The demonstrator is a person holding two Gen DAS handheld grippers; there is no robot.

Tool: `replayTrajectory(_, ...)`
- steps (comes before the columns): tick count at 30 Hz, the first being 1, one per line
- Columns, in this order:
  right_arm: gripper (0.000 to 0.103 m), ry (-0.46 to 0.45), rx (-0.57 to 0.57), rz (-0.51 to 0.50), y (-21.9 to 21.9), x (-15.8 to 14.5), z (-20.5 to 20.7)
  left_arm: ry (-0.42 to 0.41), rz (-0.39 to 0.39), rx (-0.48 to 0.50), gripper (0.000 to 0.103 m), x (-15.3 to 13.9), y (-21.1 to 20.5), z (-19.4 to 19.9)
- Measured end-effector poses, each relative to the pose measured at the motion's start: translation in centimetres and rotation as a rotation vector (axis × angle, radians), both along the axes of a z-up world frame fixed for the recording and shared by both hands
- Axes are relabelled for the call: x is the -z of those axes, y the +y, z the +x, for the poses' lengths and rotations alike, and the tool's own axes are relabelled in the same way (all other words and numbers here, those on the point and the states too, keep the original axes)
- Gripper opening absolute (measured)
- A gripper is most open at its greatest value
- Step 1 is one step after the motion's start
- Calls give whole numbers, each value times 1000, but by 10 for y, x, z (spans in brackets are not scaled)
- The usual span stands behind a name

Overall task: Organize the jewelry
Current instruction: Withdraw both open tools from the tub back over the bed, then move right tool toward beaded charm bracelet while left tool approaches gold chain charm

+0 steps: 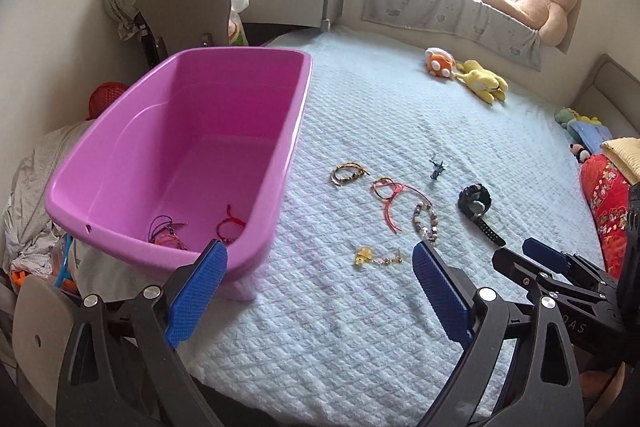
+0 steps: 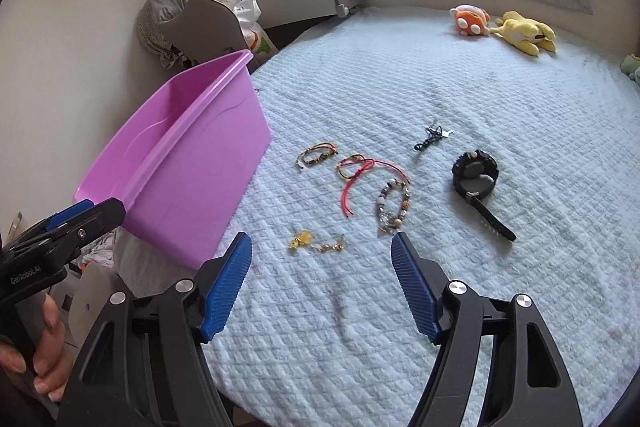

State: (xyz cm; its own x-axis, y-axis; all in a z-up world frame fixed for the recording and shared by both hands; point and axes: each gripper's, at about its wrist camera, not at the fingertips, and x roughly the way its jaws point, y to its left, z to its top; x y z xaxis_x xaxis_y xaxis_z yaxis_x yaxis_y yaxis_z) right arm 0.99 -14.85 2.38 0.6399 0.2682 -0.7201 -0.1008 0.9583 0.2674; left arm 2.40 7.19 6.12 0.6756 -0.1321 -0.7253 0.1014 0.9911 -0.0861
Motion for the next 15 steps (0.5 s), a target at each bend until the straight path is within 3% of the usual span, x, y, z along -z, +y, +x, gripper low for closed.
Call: replayTrajectory(15,69,34,85,8,-43,57,-29,68,30,39,92,66,-48,-8)
